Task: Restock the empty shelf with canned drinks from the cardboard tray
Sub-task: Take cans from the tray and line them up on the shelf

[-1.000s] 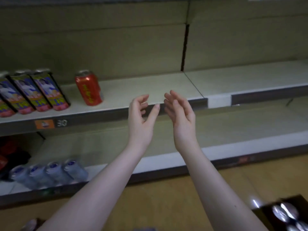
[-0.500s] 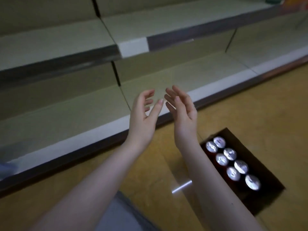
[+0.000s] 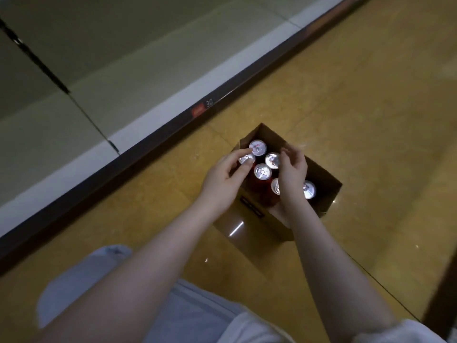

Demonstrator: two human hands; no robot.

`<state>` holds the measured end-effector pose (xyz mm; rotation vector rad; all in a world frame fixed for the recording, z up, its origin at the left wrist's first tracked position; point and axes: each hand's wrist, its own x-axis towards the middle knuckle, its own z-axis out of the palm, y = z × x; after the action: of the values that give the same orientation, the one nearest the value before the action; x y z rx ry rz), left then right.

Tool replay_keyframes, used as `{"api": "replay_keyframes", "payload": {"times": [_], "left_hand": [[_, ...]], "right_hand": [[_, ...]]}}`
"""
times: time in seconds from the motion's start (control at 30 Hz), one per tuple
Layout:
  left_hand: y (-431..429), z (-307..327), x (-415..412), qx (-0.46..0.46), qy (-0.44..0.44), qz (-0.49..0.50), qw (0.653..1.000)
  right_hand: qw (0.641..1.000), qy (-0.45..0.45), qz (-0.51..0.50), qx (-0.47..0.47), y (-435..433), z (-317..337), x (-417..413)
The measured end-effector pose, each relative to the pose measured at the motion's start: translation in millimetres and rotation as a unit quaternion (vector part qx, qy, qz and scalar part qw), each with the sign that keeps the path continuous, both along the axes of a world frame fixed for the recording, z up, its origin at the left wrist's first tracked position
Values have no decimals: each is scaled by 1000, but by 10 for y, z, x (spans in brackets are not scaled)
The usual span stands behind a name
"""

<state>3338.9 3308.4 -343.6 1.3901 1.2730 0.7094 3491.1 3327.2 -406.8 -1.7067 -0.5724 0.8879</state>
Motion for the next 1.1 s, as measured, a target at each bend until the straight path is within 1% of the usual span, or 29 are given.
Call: {"api": "replay_keyframes", "payload": {"times": [0.07,0.13,0.23,0.27,0.33,0.47,0.6,0.77,0.97,1.1], "left_hand": [[28,-9,29,1,-4,2,1000],[41,-5,30,-6,-5,-5,1000],[123,37,-14,10,-11,1,1000],[144,39,-27,16,-15,10,1000],[159,11,-33,16,-17,21,1000],[106,-112,26,6,-1,6,1000],[90,-192,49,-3,7,5,1000],[66,-231,7,6,1,23,1000],[48,-208,-157,17,12,19,1000],[44,-161,-244,20,15,29,999]], "right_hand": [[997,-37,-17,-61,-15,-241,131],[988,-62,-11,-141,-39,-531,222],[959,-94,22,-265,-45,-838,257],[950,-104,28,-294,-45,-886,246],[942,-112,36,-314,-62,-966,231],[944,-132,40,-300,-107,-1158,238],[953,-126,21,-275,-130,-1294,271],[956,-139,18,-257,-140,-1346,357],[954,-184,15,-234,-193,-1189,347],[959,-217,-7,-180,-264,-928,294]]}}
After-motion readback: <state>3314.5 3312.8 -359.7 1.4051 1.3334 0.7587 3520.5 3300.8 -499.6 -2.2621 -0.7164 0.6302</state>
